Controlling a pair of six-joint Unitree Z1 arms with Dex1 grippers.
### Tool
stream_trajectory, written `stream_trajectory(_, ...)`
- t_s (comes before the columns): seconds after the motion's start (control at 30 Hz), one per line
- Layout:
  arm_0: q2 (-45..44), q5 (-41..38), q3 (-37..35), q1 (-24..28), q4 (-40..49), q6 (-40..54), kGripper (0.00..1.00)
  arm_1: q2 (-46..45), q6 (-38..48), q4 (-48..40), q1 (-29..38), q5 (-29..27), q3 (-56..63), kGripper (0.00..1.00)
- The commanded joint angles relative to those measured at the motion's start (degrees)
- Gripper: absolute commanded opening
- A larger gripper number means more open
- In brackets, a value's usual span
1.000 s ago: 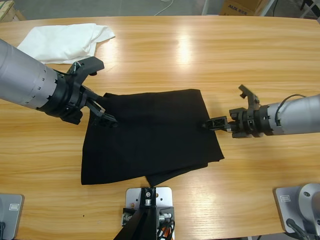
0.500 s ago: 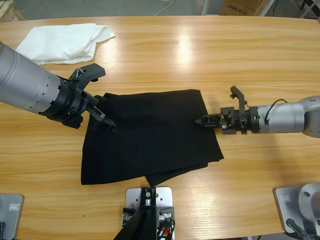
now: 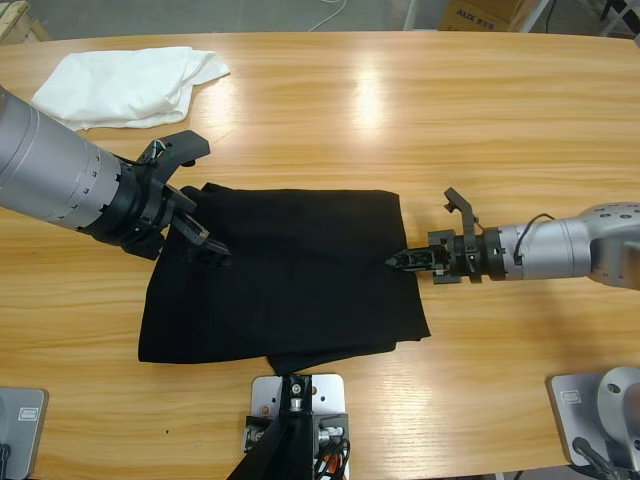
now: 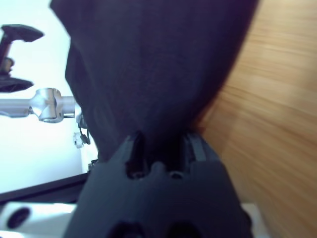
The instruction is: Fold clothes
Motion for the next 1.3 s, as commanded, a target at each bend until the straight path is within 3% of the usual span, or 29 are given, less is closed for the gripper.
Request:
stream_trajectory(0.03, 2.3, -0.7, 2.8, -0.6, 0.5, -0.3, 0.991, 0.1, 1.7, 0.0, 0.9, -7.3, 4.6, 0.000)
stream_trajectory(0.17, 1.6, -0.7, 3.7, -0.6, 0.5, -0.3, 0.991, -15.0, 3.1, 14.7, 1.3, -14.0, 4.6, 0.000)
stream_trajectory(0.3, 0.9, -0.7, 4.4, -0.6, 0.5, -0.4, 0.991, -35.8, 1.5, 55.3, 7.2, -27.7, -10.1, 0.000)
stream_trajectory(0.37, 0.9, -0.7, 4.6, -0.6, 0.4, -0.4, 0.991, -37.3, 0.2, 61.8, 7.3, -28.3, -15.0, 0.000)
stream_trajectory(0.53, 1.0, -0.7, 4.5, -0.6, 0.1, -0.6, 0.991, -38.8, 0.8, 62.7, 7.4, -30.6, -16.6, 0.000)
stream_trajectory(0.57, 1.1, -0.7, 4.7, -0.6, 0.1, -0.6, 0.991, -40.3, 0.9, 63.2, 7.4, -31.1, -16.8, 0.105)
stream_trajectory(0.6, 1.2, -0.7, 4.7, -0.6, 0.1, -0.6, 0.991, -42.1, 1.1, 63.6, 7.4, -31.6, -17.1, 0.647)
stream_trajectory(0.63, 1.2, -0.8, 4.9, -0.6, 0.0, -0.6, 0.991, -43.9, 1.2, 65.1, 7.4, -32.0, -17.9, 0.926)
stream_trajectory(0.67, 1.3, -0.8, 4.9, -0.6, -0.2, -0.6, 0.991, -45.1, 2.0, 67.2, 7.4, -32.2, -18.9, 0.998)
stream_trajectory(0.73, 1.3, -0.8, 4.9, -0.6, -0.4, -0.8, 0.991, -43.8, 3.5, 70.5, 7.4, -30.6, -21.0, 1.000)
stream_trajectory(0.83, 0.9, -0.8, 5.0, -0.6, -0.4, -0.9, 0.991, -39.7, 4.0, 68.7, 7.4, -23.9, -21.4, 1.000)
stream_trajectory(1.03, -0.6, -0.8, 6.0, -0.6, -0.3, -0.9, 0.991, -33.8, 5.0, 56.6, 7.5, -18.3, -17.2, 0.995)
stream_trajectory(1.13, -1.2, -0.8, 6.4, -0.6, -0.3, -1.0, 0.991, -29.3, 5.1, 48.4, 7.5, -17.1, -12.9, 0.929)
stream_trajectory(1.3, -2.0, -0.8, 7.0, -0.6, -0.3, -1.7, 0.991, -26.0, 5.1, 41.4, 6.7, -16.5, -9.2, 0.909)
